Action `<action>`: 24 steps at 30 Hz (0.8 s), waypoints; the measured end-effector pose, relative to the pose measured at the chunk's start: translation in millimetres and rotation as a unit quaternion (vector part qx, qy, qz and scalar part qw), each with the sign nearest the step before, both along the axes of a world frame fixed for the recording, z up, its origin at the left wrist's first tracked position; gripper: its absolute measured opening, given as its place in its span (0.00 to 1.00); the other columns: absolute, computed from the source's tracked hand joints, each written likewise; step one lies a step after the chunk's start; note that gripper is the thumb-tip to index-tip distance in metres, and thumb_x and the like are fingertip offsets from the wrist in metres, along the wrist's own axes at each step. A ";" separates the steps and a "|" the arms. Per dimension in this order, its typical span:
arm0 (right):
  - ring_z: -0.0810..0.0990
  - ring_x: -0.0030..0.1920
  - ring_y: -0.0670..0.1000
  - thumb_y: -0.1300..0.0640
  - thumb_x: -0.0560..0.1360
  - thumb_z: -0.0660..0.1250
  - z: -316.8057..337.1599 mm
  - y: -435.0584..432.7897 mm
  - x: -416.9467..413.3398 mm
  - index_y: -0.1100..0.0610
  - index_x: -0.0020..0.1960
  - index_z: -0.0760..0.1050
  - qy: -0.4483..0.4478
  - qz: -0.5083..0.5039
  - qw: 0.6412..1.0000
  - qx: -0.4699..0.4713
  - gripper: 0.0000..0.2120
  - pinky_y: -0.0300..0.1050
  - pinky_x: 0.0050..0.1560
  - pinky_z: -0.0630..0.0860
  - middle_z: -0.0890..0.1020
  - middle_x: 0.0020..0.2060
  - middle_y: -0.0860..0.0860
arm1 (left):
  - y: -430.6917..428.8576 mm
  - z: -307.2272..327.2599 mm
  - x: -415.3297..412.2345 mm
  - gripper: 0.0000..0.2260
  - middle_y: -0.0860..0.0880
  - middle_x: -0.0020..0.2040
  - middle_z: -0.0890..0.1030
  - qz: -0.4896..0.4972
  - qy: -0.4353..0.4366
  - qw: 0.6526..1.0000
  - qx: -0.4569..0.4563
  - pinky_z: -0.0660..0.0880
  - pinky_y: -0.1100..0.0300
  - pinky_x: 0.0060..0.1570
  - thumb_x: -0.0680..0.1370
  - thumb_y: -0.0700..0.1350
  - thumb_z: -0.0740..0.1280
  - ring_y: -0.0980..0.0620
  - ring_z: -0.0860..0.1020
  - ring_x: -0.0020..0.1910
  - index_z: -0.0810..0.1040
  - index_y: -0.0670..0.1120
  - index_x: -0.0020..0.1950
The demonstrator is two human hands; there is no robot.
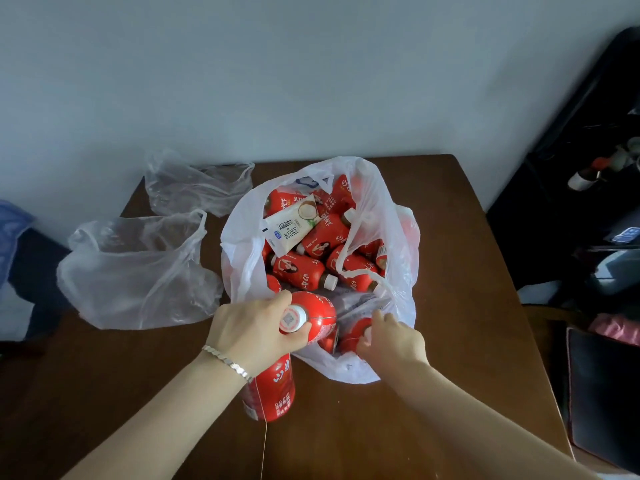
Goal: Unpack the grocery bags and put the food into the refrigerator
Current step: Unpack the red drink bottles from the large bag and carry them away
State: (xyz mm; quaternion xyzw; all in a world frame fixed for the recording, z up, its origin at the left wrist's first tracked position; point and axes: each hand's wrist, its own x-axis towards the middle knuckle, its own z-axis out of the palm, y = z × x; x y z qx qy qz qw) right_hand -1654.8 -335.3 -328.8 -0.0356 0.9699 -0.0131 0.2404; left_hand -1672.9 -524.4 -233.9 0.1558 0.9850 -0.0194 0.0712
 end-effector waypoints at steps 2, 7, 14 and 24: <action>0.73 0.63 0.58 0.55 0.76 0.66 -1.8 -7.8 -7.9 0.53 0.71 0.64 -0.015 0.044 0.999 0.013 0.25 0.48 0.53 0.78 0.64 0.69 0.59 | -5.9 1.9 1.4 0.27 0.54 0.61 0.77 0.010 0.004 1.000 0.007 0.75 0.60 0.54 0.75 0.66 0.56 0.55 0.78 0.58 0.64 0.53 0.69; 0.80 0.53 0.51 0.48 0.78 0.58 13.3 -26.6 -11.0 0.50 0.66 0.66 0.002 -0.118 0.980 -0.157 0.17 0.43 0.48 0.80 0.77 0.59 0.50 | -23.2 10.0 3.6 0.25 0.55 0.57 0.78 -0.004 0.021 0.999 0.036 0.76 0.61 0.51 0.75 0.66 0.56 0.55 0.79 0.54 0.66 0.53 0.66; 0.80 0.42 0.47 0.43 0.73 0.63 91.8 -22.8 19.4 0.48 0.52 0.72 0.176 -0.267 0.927 -0.195 0.12 0.40 0.41 0.79 0.78 0.41 0.43 | -28.4 31.4 -23.5 0.21 0.55 0.37 0.73 -0.170 0.076 0.981 0.058 0.67 0.66 0.30 0.74 0.67 0.54 0.54 0.78 0.38 0.70 0.52 0.54; 0.77 0.39 0.45 0.41 0.70 0.67 173.3 -3.7 149.8 0.48 0.44 0.73 0.344 -0.451 0.819 -0.091 0.11 0.36 0.38 0.74 0.78 0.36 0.43 | 53.3 74.0 13.5 0.27 0.55 0.45 0.79 -0.457 0.099 0.880 0.086 0.65 0.64 0.34 0.71 0.71 0.44 0.54 0.77 0.43 0.69 0.56 0.54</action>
